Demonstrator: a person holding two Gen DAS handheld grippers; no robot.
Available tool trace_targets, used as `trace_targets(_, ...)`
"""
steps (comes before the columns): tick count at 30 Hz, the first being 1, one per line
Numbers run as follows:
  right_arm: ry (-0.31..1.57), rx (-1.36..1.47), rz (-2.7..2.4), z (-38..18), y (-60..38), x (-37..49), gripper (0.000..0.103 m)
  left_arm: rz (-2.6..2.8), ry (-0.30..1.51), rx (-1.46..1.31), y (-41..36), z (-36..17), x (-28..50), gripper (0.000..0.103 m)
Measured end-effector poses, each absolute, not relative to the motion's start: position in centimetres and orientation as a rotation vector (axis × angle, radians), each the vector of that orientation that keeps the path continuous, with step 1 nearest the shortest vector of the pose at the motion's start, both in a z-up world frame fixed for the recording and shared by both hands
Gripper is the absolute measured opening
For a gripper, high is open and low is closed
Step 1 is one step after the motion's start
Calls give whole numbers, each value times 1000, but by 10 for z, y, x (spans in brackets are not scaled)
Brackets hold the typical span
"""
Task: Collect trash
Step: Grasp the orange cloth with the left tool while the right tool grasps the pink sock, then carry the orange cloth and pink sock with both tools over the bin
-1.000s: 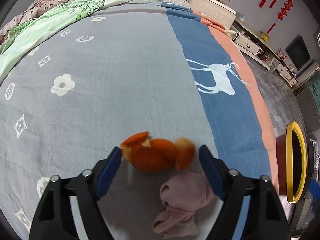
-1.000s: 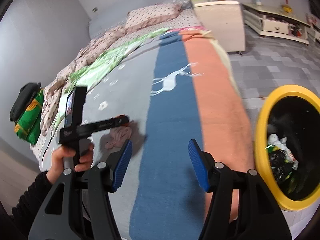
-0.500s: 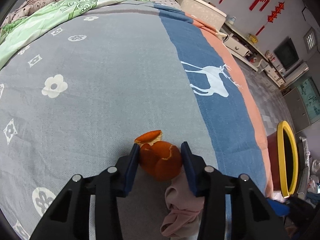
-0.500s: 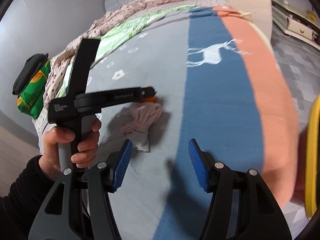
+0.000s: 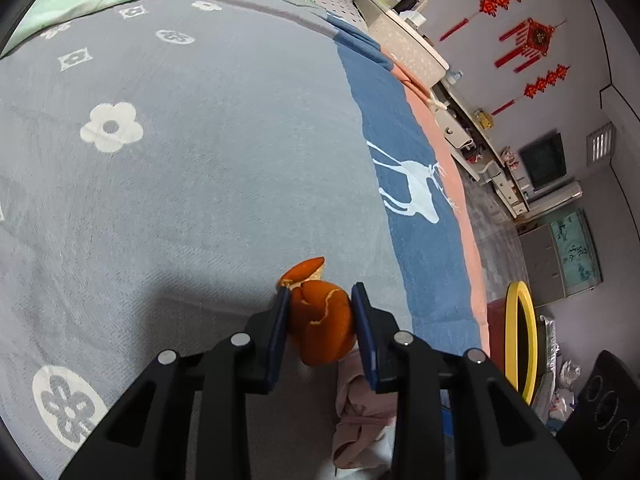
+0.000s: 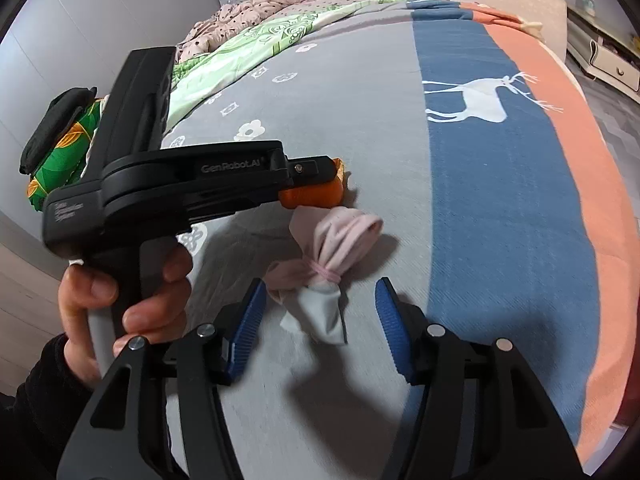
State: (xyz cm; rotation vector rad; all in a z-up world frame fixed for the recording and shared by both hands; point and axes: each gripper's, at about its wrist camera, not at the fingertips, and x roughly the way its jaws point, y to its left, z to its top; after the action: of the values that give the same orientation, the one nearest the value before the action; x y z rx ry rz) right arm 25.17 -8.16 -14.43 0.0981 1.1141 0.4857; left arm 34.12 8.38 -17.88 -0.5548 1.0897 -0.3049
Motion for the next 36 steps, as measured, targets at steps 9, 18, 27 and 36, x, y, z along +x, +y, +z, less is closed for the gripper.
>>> trace_targets(9,1151,72,487,-165,-64,269,39,-324,1088,-598,88,-185,345,29)
trace_targets(18,1147,70,470,-164,-73,274,23,-324,1082,-602,90,-182,344,25)
trace_targets(27,1114,103,467,-137,-113,245,23,-327,1044,-586,90,-163,334,24)
trace_targets(36,1001,194,413,-90,-188,209,23,-348,956,-533,68,-112,306,24)
